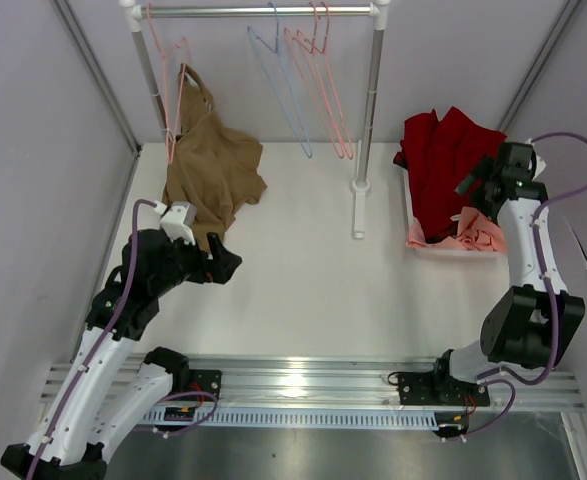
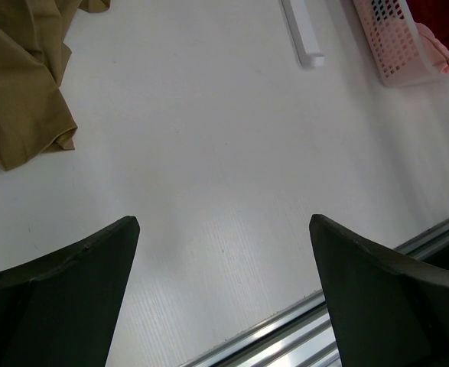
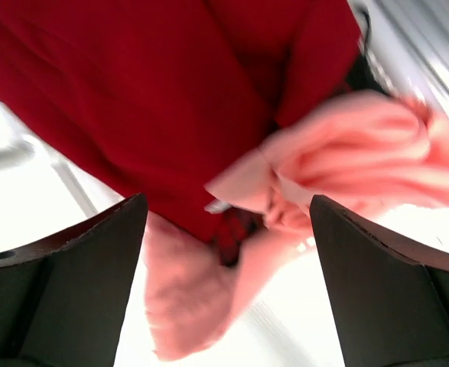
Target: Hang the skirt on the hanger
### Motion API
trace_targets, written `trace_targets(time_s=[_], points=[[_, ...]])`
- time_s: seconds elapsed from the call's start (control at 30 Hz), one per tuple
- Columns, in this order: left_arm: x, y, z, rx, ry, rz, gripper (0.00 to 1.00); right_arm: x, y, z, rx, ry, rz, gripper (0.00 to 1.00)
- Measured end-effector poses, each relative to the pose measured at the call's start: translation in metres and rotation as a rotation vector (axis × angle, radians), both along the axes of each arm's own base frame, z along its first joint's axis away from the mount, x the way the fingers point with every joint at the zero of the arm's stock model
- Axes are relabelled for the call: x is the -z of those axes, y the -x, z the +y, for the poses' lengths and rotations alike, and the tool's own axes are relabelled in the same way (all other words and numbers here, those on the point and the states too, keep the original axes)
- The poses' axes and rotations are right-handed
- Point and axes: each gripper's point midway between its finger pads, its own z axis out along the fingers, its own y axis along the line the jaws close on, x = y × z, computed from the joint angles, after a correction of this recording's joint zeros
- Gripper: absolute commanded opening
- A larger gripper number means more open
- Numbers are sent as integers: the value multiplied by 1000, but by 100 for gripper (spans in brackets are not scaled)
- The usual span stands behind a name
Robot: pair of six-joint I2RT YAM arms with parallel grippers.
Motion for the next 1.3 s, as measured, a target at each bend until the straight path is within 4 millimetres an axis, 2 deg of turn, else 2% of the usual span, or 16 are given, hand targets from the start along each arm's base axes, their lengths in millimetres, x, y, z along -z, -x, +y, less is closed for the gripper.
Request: trace_targets(time_s=[0.13, 0.33, 0.43, 0.53, 0.57, 0.63, 0.67, 0.73, 0.97, 1.03, 1.1, 1.17, 1.3], points=[[-1, 1, -2, 11, 6, 0, 99, 36, 23, 1, 13, -3, 90, 93], [-2, 1, -4, 20, 12, -4, 99, 66, 21, -3, 24, -2, 160, 90], [-2, 1, -4, 20, 12, -5, 99, 72, 22, -6, 36, 10, 170, 83], [-2, 1, -4, 20, 13, -6, 99, 73, 21, -8, 43, 20, 166, 68], [-2, 1, -4, 20, 13, -6, 99, 72, 21, -9, 46, 25, 165, 52], [-2, 1, -4, 20, 13, -6, 99, 71, 20, -11, 50, 34, 161, 35], [-2, 1, -4, 20, 13, -6, 100, 71, 20, -12, 52, 41, 160, 17], [-2, 1, -4, 20, 13, -6, 99, 71, 20, -13, 56, 49, 161, 0], [-2, 1, -4, 20, 13, -5, 99, 68, 21, -15, 63, 54, 162, 0], [-2, 1, -4, 21, 12, -5, 99, 60, 22, -14, 62, 55, 151, 0], [-2, 1, -4, 20, 12, -4, 99, 43, 22, -11, 54, 57, 131, 0], [-2, 1, -4, 21, 12, -4, 99, 17, 20, -8, 47, 64, 85, 0], [-1, 1, -4, 20, 11, 0, 99, -61, 14, 10, 7, 91, -59, 0]])
